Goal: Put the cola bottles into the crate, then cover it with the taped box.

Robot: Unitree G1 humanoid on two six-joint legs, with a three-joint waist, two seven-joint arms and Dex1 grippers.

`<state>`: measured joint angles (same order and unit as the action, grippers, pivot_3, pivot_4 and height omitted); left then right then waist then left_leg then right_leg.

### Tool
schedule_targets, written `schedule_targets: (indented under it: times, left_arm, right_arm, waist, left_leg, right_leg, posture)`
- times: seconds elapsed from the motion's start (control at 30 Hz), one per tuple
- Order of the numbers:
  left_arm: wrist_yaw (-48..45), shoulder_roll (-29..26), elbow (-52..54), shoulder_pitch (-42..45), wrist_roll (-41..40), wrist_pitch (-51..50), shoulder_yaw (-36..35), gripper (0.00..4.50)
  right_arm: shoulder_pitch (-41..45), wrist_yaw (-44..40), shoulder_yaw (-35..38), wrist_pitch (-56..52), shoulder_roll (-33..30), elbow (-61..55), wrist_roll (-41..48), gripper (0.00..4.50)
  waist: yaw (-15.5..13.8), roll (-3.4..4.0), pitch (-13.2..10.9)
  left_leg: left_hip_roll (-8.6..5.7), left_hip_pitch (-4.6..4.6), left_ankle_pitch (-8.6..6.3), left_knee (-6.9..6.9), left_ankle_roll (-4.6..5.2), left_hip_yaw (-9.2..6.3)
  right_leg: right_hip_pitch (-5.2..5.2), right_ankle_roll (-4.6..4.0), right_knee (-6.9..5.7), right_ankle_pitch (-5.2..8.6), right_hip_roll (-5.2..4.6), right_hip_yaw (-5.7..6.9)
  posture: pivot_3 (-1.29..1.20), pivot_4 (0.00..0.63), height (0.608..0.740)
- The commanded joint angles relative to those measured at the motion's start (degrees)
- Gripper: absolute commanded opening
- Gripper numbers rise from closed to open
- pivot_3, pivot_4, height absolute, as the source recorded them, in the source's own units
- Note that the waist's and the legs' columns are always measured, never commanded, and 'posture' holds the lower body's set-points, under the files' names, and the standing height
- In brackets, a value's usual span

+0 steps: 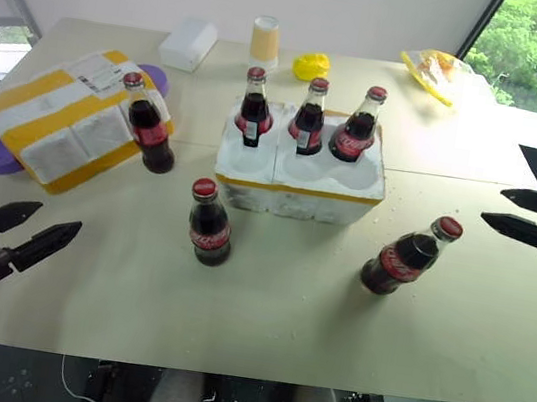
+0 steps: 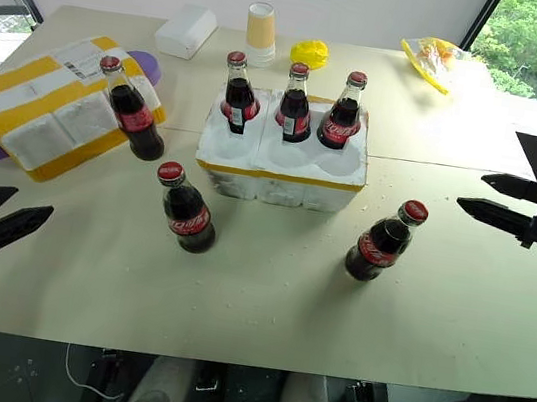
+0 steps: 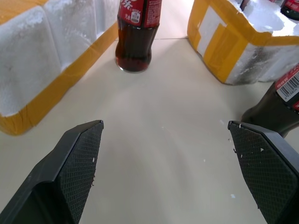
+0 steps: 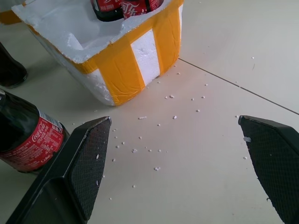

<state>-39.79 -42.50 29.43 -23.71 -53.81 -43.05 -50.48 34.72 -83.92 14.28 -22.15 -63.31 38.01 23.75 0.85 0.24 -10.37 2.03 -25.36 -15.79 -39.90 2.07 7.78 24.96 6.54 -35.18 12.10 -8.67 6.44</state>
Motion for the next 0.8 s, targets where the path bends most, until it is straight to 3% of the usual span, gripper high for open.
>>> schedule_targets:
  times: [0.03,0.63,0.8]
  left_arm:
    - [-0.2,-0.9,1.8,0.1,0.4,1.5,-1.6,4.46]
    - [1.0,-3.6,-1.0,4.2,-0.2,0.0,-0.6,4.46]
    - [1.7,-4.7,-1.4,7.9,-2.3,-0.9,0.8,4.46]
  right_arm:
    - [1.8,-0.4,0.8,0.7,-0.3,0.1,0.2,4.5]
    - [0.4,-1.2,1.3,-3.0,-0.7,-2.4,1.2,4.5]
    - [6.0,-2.0,1.0,-8.0,-1.4,-2.4,2.7,4.5]
  waist:
    - [0.0,0.0,0.0]
    - [0.0,0.0,0.0]
    - [0.1,0.05,0.0]
  left_leg:
    - [0.0,0.0,0.0,0.0,0.0,0.0]
    - [-0.03,0.01,0.0,-0.01,0.0,0.0]
    - [-0.04,0.01,0.0,-0.01,0.0,0.0]
  right_leg:
    - [0.0,0.0,0.0,0.0,0.0,0.0]
    - [-0.03,0.01,-0.01,0.0,0.01,0.0]
    - [-0.02,0.02,-0.02,-0.01,0.0,0.0]
  posture:
    - [0.0,0.15,0.74]
    - [0.0,0.15,0.74]
    - [0.0,0.15,0.74]
